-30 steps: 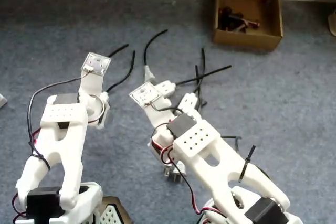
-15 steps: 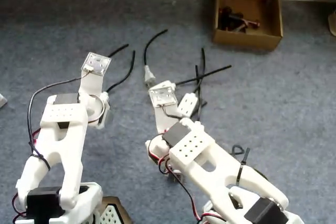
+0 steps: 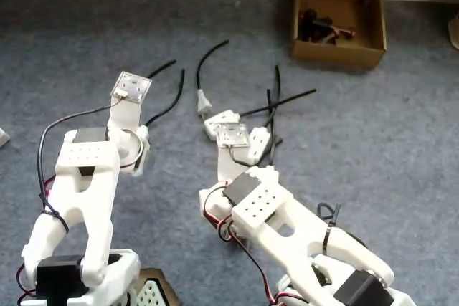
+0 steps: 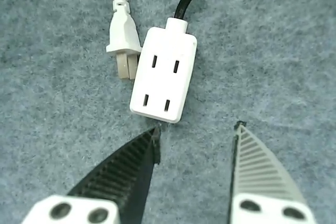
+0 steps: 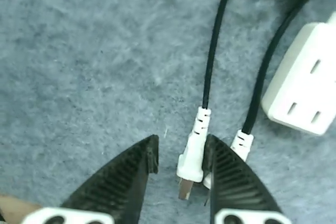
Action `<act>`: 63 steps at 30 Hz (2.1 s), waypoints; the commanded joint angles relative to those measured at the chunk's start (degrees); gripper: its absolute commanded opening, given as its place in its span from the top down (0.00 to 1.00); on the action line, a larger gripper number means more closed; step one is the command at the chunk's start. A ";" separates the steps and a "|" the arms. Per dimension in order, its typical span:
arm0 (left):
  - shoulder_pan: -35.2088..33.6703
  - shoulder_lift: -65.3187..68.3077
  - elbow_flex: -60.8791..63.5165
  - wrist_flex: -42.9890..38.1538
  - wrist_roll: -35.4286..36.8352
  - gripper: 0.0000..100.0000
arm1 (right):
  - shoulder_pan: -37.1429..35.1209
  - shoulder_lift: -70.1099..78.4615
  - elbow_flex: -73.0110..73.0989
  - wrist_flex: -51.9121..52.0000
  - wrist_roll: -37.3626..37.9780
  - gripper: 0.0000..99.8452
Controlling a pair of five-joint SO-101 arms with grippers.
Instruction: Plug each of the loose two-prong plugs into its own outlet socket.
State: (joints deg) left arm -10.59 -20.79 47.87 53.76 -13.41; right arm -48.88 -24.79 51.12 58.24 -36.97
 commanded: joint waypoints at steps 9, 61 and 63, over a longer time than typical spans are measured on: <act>-0.84 -2.59 -0.66 -0.70 0.70 0.79 | 3.65 -1.98 0.22 -0.48 -3.69 0.86; -1.80 -15.69 2.68 0.18 0.53 0.79 | 1.63 -1.98 6.81 -8.22 -3.69 0.86; -1.80 -15.69 2.68 0.18 0.53 0.79 | 1.63 -1.98 6.81 -8.22 -3.69 0.86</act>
State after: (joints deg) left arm -12.79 -34.42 50.95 54.90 -13.41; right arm -46.33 -24.79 57.80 50.59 -39.60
